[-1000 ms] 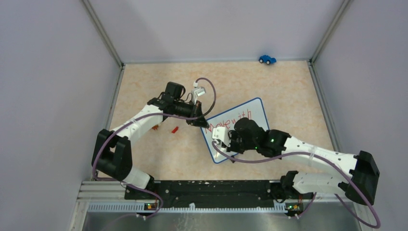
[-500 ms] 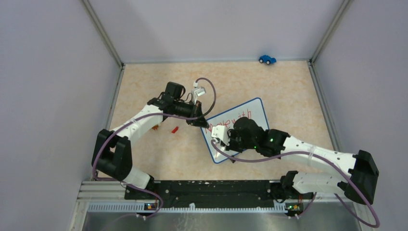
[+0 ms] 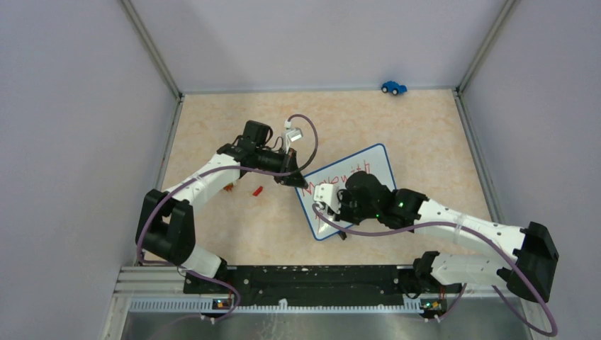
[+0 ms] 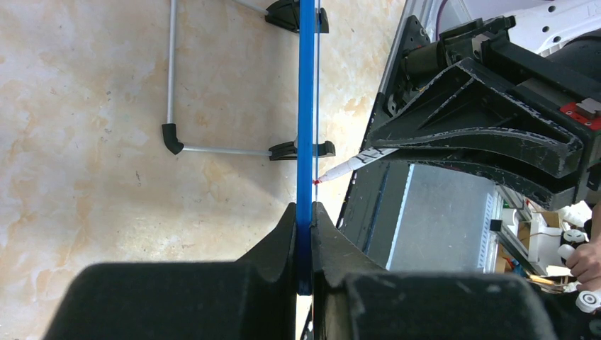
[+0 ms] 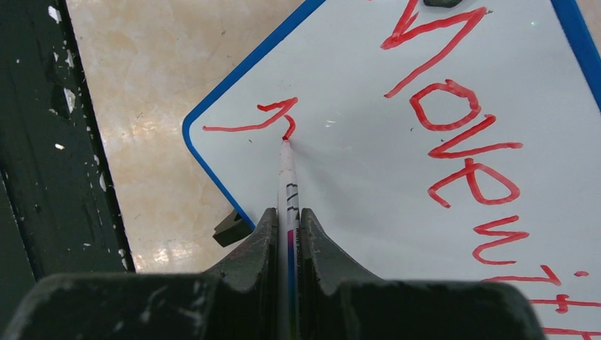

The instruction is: Write a sentence on the whiteboard

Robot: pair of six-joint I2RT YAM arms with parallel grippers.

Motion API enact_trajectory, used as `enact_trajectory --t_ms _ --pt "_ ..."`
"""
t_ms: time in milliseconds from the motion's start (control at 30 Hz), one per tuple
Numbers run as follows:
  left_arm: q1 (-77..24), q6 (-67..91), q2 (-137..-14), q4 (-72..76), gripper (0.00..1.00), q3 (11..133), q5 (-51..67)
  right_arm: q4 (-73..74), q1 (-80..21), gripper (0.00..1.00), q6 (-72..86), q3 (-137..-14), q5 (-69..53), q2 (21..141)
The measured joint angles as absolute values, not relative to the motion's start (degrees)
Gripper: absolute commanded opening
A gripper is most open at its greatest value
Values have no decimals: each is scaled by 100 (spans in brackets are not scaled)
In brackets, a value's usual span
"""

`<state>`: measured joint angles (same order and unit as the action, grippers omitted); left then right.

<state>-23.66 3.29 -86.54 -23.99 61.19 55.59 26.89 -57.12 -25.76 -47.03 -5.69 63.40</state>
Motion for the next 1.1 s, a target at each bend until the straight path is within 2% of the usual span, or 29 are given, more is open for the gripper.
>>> enact_trajectory --t_ms 600,1100 --pt "-2357 287 -8654 -2397 0 6119 5566 2790 -5867 0 -2582 -4705 -919 6707" --pt "-2342 303 -8656 -2394 0 6119 5590 2812 -5448 0 -2526 -4694 -902 6097"
